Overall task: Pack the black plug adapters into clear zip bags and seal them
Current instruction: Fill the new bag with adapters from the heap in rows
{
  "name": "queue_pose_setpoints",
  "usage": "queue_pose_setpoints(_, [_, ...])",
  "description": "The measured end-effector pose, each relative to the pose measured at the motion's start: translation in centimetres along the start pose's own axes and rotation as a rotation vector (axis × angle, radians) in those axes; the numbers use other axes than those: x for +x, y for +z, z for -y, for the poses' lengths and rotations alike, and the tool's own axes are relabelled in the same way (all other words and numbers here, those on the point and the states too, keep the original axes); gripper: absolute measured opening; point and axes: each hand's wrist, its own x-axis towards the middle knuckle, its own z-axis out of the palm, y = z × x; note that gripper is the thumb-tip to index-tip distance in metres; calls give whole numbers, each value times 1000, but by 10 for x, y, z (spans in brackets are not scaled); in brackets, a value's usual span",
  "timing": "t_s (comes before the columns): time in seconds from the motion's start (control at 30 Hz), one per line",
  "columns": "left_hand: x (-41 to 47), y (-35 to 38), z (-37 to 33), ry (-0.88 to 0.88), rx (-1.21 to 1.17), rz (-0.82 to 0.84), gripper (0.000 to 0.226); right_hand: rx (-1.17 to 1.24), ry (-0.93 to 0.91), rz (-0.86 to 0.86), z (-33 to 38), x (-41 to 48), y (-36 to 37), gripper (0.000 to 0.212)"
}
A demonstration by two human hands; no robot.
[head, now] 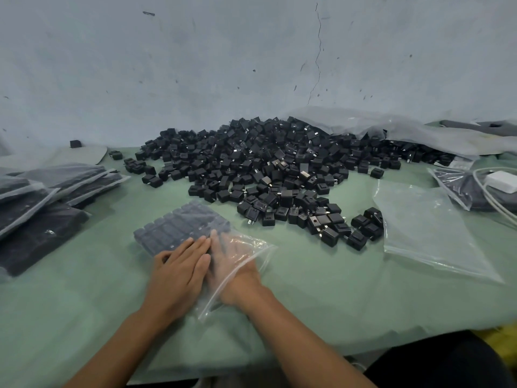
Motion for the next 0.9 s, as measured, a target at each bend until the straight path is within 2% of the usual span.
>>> queue_pose_setpoints(0.17, [0,3,5,-4,15,8,62,75,-66,-36,-17,-37,-18,50])
queue_pose_setpoints(0.23, [0,6,7,-19,20,8,60,60,-187,-164,-41,-60,-25,24])
queue_pose_setpoints(0.27, [1,6,7,-22,22,12,60,49,-210,-248,-54,-70,-30,22])
queue_pose_setpoints(0.33, [1,7,8,-21,18,18,59,26,-150,-460,-83,-82,-41,21])
queue_pose_setpoints(0.4, [1,7,7,-22,22,20,60,-53,40,-606,-113,-82,-55,22])
queue_pose_setpoints(0.47, [0,6,6,-23,28,20,61,-178,300,-495,-139,-79,-66,40])
queue_pose_setpoints(0.53, [-1,5,5,-30,32,24,62,-269,447,-306,-156,-79,-69,54])
queue_pose_setpoints(0.8, [0,3,3,-31,49,36,65,-148,421,-287,-159,-71,-74,26])
queue_pose_setpoints(0.87, [-1,3,3,-29,55,31,64,27,390,-329,-153,-74,-78,18])
queue_pose_setpoints(0.9, [-1,3,2,-30,56,25,64,203,387,-363,-148,-76,-82,12])
